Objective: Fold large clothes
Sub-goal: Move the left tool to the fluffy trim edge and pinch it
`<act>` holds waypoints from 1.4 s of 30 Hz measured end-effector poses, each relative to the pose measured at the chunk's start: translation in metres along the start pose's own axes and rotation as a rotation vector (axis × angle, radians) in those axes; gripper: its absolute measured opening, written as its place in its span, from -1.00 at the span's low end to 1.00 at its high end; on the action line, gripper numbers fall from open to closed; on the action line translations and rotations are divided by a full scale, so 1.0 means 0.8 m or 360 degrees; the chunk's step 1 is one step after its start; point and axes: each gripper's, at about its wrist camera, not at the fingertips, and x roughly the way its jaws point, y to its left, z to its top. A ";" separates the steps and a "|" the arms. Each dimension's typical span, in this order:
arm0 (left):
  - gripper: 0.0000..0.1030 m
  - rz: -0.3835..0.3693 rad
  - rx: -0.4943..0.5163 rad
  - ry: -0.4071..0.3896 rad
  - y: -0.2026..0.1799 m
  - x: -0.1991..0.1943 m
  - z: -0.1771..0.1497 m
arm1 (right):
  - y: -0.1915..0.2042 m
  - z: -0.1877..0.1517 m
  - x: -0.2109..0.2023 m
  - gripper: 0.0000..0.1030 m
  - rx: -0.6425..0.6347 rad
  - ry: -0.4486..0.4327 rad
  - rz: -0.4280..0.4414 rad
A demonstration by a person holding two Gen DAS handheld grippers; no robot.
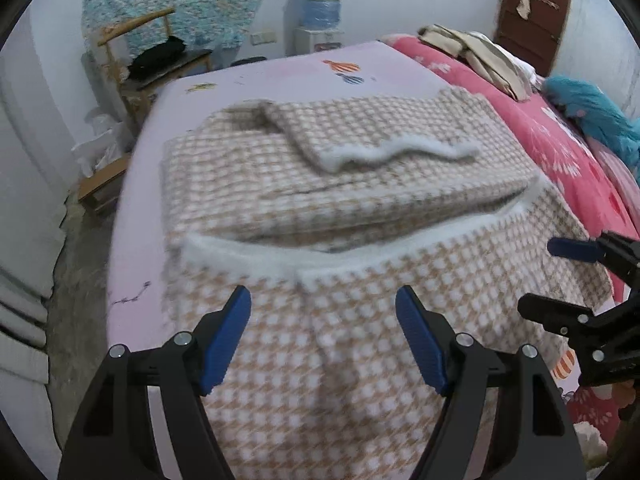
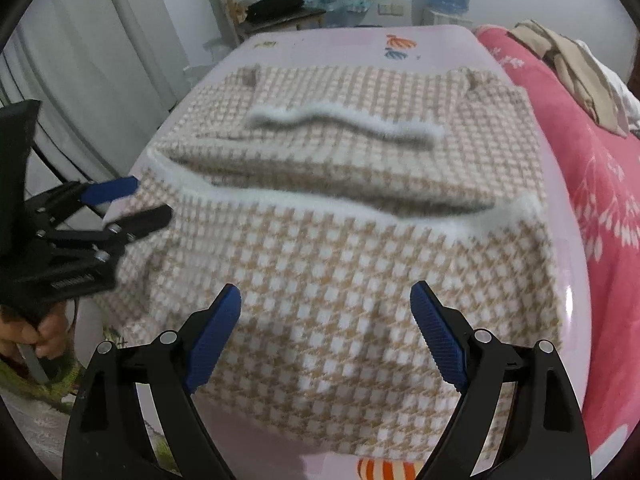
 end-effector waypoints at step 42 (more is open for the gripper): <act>-0.25 -0.0388 -0.0304 -0.0006 0.119 0.037 -0.018 | 0.001 -0.005 0.042 0.67 0.0046 0.0132 -0.0007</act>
